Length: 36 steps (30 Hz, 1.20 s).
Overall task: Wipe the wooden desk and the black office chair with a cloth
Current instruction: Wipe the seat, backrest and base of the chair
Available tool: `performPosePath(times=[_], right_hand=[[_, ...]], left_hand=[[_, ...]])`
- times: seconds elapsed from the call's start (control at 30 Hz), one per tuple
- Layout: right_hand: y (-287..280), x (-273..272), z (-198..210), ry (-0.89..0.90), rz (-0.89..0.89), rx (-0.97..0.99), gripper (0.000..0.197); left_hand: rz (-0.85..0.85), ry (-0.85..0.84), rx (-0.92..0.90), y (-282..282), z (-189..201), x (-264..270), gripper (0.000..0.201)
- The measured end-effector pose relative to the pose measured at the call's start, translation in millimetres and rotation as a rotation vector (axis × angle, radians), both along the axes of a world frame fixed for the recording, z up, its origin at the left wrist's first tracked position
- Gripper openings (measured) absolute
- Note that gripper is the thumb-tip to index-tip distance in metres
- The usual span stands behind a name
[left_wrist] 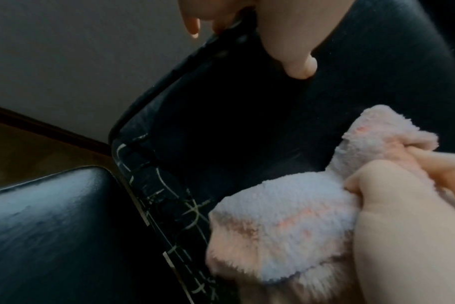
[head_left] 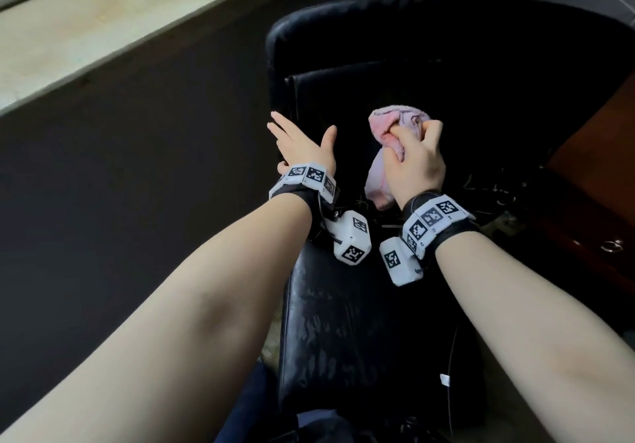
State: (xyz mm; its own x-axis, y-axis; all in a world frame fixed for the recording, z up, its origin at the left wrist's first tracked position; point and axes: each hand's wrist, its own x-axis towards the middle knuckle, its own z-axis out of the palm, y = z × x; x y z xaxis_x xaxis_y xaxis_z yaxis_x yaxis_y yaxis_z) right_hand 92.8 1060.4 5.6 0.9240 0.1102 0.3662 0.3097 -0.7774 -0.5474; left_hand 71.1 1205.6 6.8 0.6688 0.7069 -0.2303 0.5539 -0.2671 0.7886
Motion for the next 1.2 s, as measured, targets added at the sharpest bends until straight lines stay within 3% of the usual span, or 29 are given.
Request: performPosePath(times=[0.3,0.73,0.87,1.03,1.1,1.2], right_hand=[[-3.8,-2.4,-41.1,0.203,0.012,-0.102,0.02],[-31.4,-12.9,-52.1,0.605,0.111,-0.46,0.027],[-51.6,-25.9,-33.0,0.535,0.085,-0.308,0.023],[-82.6,-30.6,-1.4,0.264,-0.047,-0.109,0.02],[-95.4,-23.6,6.6,0.168,-0.112,-0.014,0.02],[-108.3,-2.4,11.3,0.078,-0.149,0.042,0.032]], left_hand=[[0.066,0.061,0.016,-5.3,0.5,21.3,0.101],[0.008,0.184,-0.069,-31.8,20.1,29.8,0.088],[-0.053,0.161,0.153,-58.5,17.9,21.2,0.081],[-0.517,0.002,0.591,-86.0,6.9,14.6,0.083],[-0.653,0.005,0.669,-92.9,2.9,17.9,0.092],[-0.689,0.057,0.695,-94.6,-0.7,22.4,0.1]])
